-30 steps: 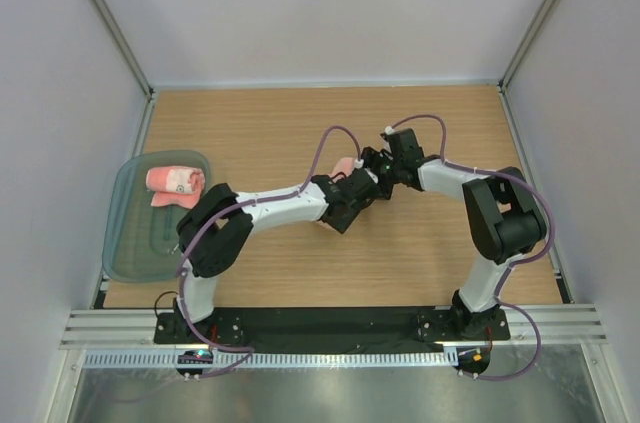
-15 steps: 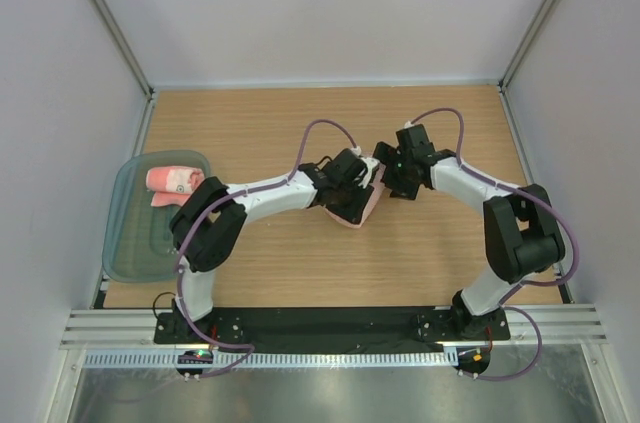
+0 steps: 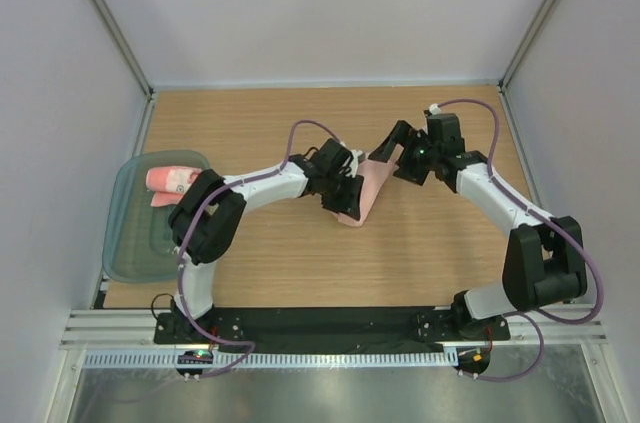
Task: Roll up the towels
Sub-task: Roll the towel
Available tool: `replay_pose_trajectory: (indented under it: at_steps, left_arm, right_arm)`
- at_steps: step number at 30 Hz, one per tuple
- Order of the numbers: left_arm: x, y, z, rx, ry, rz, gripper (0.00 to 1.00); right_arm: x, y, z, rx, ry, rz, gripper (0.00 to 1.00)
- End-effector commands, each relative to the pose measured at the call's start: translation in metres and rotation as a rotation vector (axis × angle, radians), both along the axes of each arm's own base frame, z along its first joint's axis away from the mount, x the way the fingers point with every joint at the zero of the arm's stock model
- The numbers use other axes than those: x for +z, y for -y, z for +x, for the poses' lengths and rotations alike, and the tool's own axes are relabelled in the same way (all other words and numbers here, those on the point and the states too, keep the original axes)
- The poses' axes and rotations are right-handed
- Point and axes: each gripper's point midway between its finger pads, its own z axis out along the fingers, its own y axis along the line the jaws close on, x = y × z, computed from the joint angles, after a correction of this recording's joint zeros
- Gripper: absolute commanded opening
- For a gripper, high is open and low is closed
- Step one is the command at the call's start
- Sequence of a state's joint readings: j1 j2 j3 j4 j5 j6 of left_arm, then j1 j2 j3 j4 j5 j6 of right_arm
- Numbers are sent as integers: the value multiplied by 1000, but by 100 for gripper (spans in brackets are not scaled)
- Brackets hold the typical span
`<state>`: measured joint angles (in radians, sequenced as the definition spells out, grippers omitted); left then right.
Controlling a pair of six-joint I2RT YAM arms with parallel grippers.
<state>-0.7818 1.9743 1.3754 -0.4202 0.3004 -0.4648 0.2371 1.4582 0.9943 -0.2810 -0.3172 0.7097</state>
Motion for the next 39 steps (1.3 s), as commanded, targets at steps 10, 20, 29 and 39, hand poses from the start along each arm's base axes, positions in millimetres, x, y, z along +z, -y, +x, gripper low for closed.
replay_pose_trajectory:
  at_steps: [10,20,29,39]
  left_arm:
    - [-76,-57,-27,163,-474,131,23]
    - [-93,-75,-27,204,-558,184,25]
    - [-101,-77,-29,197,-600,194,26]
    - [-94,-71,-29,167,-643,129,27]
  right_arm:
    - [-2,-14,-12,55,74,147,100]
    - [-36,-27,5,96,94,194,100]
    - [-87,-43,8,106,23,211,100]
    - [-102,-61,7,133,-10,131,95]
